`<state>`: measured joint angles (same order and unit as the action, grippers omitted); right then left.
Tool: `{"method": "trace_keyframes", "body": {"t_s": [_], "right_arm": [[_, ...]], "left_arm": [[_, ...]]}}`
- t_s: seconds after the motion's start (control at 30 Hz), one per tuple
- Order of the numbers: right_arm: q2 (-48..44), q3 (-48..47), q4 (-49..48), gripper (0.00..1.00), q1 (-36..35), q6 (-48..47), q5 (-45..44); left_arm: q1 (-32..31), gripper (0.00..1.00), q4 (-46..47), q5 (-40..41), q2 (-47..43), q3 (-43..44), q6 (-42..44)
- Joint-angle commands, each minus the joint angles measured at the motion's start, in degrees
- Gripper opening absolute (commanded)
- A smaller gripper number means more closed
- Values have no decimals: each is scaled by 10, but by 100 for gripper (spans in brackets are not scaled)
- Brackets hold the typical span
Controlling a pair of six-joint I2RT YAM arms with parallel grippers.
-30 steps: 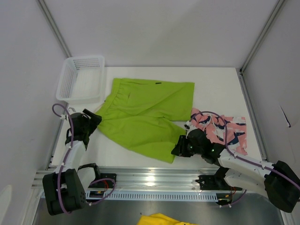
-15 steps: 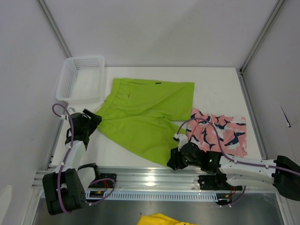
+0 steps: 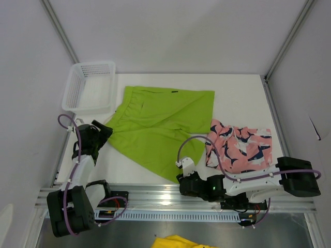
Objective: Fold and stack the shorts
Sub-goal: Flatten the shorts out, then fold the shorts
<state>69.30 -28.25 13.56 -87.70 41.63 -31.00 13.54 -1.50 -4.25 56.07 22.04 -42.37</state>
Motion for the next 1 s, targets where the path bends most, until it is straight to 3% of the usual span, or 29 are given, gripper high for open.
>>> {"method": "trace_keyframes", "body": {"t_s": [0.0, 0.13, 0.3, 0.33, 0.37, 0.47, 0.7, 0.97], "right_arm": [[39, -28, 9, 49, -26, 14, -98], [75, -36, 14, 47, -33, 27, -105], [77, -39, 18, 37, -44, 25, -117], [76, -38, 16, 33, -45, 23, -117], [75, -39, 14, 21, -50, 21, -118], [52, -39, 5, 0, -78, 8, -128], [-42, -37, 21, 0, -135, 18, -132], [-154, 0, 80, 0, -126, 96, -160]], "left_arm": [[4, 84, 12, -11, -9, -3, 13], [4, 84, 11, -13, -7, -2, 13], [4, 84, 11, -15, -1, -2, 12], [5, 84, 12, -16, 1, -2, 12], [4, 84, 11, -16, 2, -2, 12], [5, 84, 29, -18, 8, -1, 11], [5, 84, 35, -16, 22, -3, 11], [4, 80, 52, -22, 49, -16, 3]]}}
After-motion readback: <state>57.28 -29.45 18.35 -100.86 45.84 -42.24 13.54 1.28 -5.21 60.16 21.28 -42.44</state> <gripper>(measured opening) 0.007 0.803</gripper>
